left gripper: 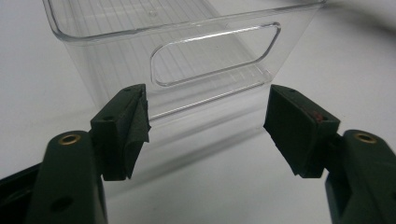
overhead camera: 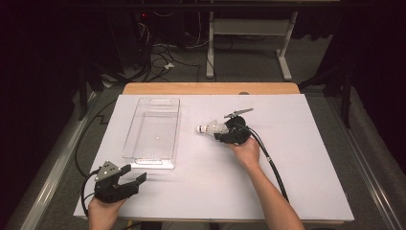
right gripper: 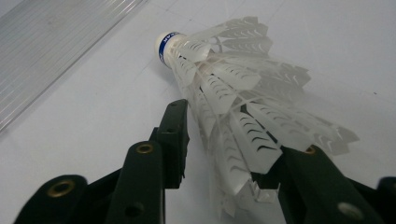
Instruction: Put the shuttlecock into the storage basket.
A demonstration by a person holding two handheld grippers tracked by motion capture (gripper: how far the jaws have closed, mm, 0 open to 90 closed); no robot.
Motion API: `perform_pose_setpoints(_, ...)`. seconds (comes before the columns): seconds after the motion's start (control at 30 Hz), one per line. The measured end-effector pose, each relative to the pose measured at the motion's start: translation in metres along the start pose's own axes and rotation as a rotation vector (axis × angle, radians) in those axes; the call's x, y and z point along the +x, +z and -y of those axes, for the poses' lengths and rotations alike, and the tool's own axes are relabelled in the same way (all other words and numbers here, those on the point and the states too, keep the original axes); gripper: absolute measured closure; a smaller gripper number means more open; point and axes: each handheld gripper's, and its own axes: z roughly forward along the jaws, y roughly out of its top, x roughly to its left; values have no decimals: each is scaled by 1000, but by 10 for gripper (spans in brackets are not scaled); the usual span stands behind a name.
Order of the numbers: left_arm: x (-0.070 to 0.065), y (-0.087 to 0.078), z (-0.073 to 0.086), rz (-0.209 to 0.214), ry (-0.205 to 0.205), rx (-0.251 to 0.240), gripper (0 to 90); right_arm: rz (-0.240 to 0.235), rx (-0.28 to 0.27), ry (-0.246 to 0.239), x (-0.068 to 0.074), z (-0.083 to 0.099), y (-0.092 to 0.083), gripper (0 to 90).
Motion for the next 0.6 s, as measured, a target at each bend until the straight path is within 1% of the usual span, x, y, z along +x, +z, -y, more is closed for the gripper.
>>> perform_pose_setpoints(0.07, 0, 1, 0, 0, 2, 6, 316, 0, 9, -3, 1, -1, 0, 683)
perform_pose_setpoints(0.1, 0, 1, 0, 0, 1, 4, 316, 2, 15, -12, 1, -1, 0, 697)
perform_pose_setpoints(0.23, 0, 1, 0, 1, -1, 3, 316, -7, 22, -8, 1, -2, 0, 738)
perform_pose_setpoints(0.43, 0, 1, 0, 1, 2, 5, 316, -20, 25, 0, 1, -3, 1, 743)
perform_pose_setpoints(0.6, 0, 1, 0, 1, 3, 7, 316, -22, 29, 0, 2, -4, 2, 749)
